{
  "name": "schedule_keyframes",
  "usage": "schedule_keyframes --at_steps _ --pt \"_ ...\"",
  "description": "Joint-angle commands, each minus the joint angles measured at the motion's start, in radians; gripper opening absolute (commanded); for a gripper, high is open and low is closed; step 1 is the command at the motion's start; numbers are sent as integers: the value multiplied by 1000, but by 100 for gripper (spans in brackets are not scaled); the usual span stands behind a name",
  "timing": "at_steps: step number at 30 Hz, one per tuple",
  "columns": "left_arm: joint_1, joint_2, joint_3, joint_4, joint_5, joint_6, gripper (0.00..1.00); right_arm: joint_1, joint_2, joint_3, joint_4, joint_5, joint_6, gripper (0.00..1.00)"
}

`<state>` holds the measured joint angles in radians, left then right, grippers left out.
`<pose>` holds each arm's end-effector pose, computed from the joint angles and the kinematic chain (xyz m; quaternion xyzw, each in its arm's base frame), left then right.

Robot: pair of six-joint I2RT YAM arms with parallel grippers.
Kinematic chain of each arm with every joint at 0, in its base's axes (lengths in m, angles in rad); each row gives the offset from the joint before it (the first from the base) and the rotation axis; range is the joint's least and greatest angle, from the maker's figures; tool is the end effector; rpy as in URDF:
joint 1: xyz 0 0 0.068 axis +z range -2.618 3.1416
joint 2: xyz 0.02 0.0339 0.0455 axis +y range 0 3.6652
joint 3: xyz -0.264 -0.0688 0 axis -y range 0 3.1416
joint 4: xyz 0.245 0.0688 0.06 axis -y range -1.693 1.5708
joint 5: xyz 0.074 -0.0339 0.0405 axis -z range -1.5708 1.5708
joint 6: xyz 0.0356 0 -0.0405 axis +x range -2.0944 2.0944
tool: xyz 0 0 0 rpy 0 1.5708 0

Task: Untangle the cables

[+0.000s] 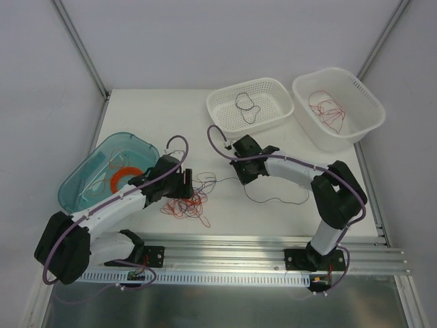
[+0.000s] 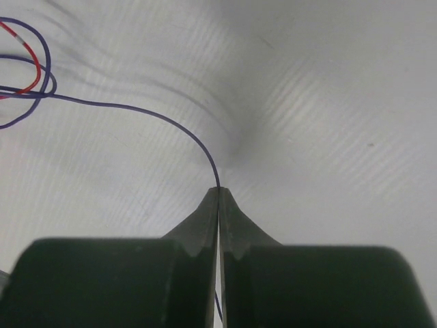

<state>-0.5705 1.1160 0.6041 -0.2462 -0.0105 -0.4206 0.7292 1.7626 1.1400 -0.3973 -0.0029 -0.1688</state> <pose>0.1909 -0.1221 0.2076 0.0667 0.9161 -0.1837 0.3500 0.2697 0.2411 0.1851 -0.4181 0.8667 0.0766 0.2610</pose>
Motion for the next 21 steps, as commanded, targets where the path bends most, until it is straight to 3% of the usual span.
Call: schedule_keyframes --at_steps 1,7,15,21 --pt "-8 45 -35 31 -43 -62 60 -40 -94 -41 -21 50 20 1" --pt "-8 80 -84 36 -66 -115 52 -201 -211 -138 -35 47 113 1" --pt "-8 85 -125 32 -140 -152 17 -482 -462 -134 -141 -35 161 1" --pt "6 28 -129 -34 -207 -237 14 -694 -617 1 -244 -81 206 1"
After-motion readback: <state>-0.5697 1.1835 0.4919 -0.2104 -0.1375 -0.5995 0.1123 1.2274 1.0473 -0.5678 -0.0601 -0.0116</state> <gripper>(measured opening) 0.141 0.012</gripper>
